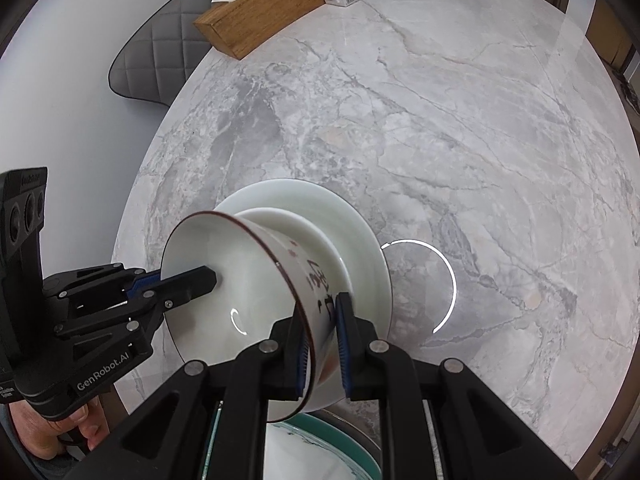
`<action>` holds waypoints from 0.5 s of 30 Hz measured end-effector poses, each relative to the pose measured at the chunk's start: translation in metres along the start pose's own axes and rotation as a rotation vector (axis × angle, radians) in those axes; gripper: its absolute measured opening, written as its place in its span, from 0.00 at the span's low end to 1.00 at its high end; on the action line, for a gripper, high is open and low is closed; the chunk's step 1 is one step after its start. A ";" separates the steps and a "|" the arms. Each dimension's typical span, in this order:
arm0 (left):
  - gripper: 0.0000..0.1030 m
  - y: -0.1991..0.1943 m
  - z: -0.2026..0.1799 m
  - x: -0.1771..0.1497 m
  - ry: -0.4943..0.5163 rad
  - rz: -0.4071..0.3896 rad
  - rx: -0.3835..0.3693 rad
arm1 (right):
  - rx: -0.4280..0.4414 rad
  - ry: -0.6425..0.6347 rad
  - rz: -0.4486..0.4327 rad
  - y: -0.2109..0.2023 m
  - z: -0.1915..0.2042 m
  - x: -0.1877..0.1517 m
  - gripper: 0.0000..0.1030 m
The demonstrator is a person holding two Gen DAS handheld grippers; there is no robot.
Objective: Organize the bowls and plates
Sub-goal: 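Carry the pink floral bowl onto the stacked white bowls and release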
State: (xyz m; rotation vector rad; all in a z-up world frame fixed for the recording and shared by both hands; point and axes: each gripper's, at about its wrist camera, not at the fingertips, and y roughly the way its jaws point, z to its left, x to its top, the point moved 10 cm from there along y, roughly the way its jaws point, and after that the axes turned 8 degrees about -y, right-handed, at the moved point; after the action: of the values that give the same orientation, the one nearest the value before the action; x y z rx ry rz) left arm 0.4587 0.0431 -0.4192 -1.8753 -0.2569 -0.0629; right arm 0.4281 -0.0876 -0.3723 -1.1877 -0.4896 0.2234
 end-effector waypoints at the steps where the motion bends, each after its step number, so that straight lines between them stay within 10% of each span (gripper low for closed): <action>1: 0.06 0.000 0.000 0.002 0.000 -0.002 0.000 | 0.000 -0.002 0.001 0.001 0.000 0.001 0.14; 15: 0.11 0.000 -0.002 0.006 -0.003 -0.017 -0.019 | -0.032 -0.040 -0.007 0.002 0.000 0.007 0.19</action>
State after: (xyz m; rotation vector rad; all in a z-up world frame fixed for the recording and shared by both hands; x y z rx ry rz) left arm 0.4647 0.0425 -0.4178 -1.8922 -0.2756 -0.0743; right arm 0.4347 -0.0838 -0.3727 -1.2145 -0.5339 0.2349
